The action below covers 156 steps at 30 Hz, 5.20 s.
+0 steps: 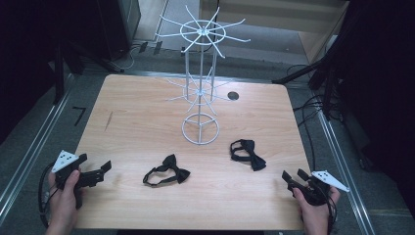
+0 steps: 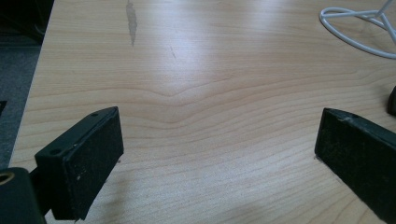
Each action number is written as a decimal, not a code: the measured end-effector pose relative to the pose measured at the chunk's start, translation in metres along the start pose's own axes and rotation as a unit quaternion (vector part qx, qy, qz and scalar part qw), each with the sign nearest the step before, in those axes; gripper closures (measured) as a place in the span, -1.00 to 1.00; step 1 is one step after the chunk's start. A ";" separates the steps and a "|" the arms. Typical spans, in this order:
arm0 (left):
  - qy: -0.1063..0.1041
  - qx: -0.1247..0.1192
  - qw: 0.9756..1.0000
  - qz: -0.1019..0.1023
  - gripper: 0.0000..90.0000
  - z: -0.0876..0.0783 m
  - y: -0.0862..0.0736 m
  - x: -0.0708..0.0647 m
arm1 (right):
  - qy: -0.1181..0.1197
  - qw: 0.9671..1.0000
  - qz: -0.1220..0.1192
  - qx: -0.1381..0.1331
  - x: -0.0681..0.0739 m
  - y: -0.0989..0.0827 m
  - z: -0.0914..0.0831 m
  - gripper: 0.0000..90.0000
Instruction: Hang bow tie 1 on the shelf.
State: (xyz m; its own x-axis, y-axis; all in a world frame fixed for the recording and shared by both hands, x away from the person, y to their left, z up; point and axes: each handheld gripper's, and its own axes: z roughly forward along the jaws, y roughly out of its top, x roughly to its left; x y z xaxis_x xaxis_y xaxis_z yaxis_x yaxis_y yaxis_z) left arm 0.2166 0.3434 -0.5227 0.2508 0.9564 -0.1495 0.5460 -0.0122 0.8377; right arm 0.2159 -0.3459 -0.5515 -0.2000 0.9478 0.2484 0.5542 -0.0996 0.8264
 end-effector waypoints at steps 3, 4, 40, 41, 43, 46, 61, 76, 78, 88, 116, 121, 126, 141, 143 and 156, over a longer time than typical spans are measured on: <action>0.001 -0.001 1.000 -0.002 -0.97 0.000 0.000 0.000 | -0.001 1.000 -0.007 -0.005 0.004 0.001 0.000 -0.29; 0.001 0.000 1.000 0.000 -0.97 0.000 0.000 0.000 | 0.001 1.000 -0.004 -0.009 0.005 0.002 0.000 -0.28; -0.003 -0.003 1.000 -0.007 -0.97 0.000 0.000 0.001 | 0.022 0.998 -0.046 -0.023 0.057 0.043 0.028 -0.29; -0.003 -0.003 1.000 -0.007 -0.97 0.000 0.000 0.001 | 0.021 0.998 -0.048 -0.023 0.058 0.045 0.030 -0.29; -0.003 -0.003 1.000 -0.007 -0.97 0.000 0.000 0.001 | 0.022 0.998 -0.047 -0.023 0.062 0.048 0.034 -0.29; -0.004 -0.002 1.000 -0.007 -0.97 0.000 0.000 0.001 | 0.024 0.998 -0.046 -0.026 0.066 0.053 0.039 -0.28; -0.005 -0.001 1.000 -0.007 -0.97 0.000 0.000 0.001 | 0.027 0.998 -0.048 -0.008 0.080 0.061 0.062 -0.14; -0.006 -0.001 1.000 -0.006 -0.97 0.000 0.000 0.001 | 0.026 0.998 -0.021 0.055 0.082 0.053 0.088 0.03; -0.007 -0.001 1.000 -0.007 -0.97 0.000 0.000 0.001 | 0.022 0.997 -0.023 0.067 0.082 0.049 0.090 0.07; -0.008 -0.001 1.000 -0.007 -0.97 0.000 0.000 0.002 | 0.005 0.994 -0.051 0.093 0.086 0.039 0.093 0.37; -0.009 -0.001 1.000 -0.007 -0.97 0.000 0.000 0.002 | 0.050 0.997 -0.066 -0.006 0.111 0.052 0.066 0.73; -0.010 -0.001 1.000 -0.008 -0.97 0.000 0.000 0.002 | 0.057 0.995 -0.077 -0.025 0.120 0.059 0.061 0.73; -0.010 0.001 1.000 -0.008 -0.97 0.000 0.000 0.002 | 0.058 0.994 -0.083 -0.037 0.125 0.064 0.058 0.73; -0.010 0.002 1.000 -0.008 -0.97 0.001 0.000 0.002 | 0.066 0.991 -0.092 -0.069 0.139 0.078 0.048 0.73; -0.011 0.002 1.000 -0.008 -0.97 0.001 0.000 0.002 | 0.069 0.991 -0.092 -0.072 0.140 0.080 0.048 0.73; -0.011 0.003 1.000 -0.006 -0.97 0.001 0.000 0.002 | 0.078 0.989 -0.096 -0.081 0.148 0.084 0.044 0.73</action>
State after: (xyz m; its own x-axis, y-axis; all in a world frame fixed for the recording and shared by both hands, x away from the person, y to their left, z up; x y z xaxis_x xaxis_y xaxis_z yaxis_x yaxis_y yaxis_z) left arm 0.2180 0.3449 -0.5231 0.2610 0.9500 -0.1717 0.5540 -0.0017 0.8325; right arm 0.2684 -0.2005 -0.4678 -0.4180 0.8971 0.1435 0.3592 0.0181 0.9331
